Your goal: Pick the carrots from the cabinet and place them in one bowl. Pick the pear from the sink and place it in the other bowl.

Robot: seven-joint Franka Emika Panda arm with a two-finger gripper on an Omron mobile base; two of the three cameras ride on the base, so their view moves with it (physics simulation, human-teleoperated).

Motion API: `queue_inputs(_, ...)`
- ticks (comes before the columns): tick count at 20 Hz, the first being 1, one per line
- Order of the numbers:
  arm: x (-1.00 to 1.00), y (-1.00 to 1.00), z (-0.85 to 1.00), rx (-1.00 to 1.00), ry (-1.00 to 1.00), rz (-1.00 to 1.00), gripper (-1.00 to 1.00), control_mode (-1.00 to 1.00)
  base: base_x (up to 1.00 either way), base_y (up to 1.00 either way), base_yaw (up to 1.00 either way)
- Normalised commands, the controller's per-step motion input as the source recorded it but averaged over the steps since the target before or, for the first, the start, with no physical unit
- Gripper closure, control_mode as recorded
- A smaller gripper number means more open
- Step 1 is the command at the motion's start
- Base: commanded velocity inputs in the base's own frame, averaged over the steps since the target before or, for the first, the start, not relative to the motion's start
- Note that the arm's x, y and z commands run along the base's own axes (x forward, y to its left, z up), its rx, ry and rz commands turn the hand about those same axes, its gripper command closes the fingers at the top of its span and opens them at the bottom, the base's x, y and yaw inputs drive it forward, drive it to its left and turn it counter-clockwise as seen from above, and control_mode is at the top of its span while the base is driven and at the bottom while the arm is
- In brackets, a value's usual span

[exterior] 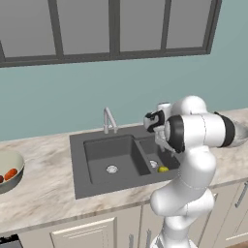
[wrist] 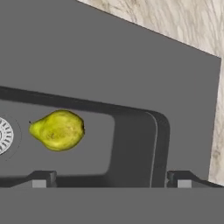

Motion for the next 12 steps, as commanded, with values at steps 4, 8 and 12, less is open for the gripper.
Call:
queue_inputs(4, 0.0, 0.06, -0.35, 0.0, -0.1, 0.0, -1.0, -1.0, 0.0, 0.0, 0.0)
queue_inputs(8, 0.01, 0.02, -0.42, 0.0, 0.0, 0.0, -1.0, -1.0, 0.0, 0.0, 0.0)
queue_inputs(12, 0.17, 0.0, -0.26, 0.0, 0.0, 0.01, -1.0, -1.0, 0.0, 0.0, 0.0)
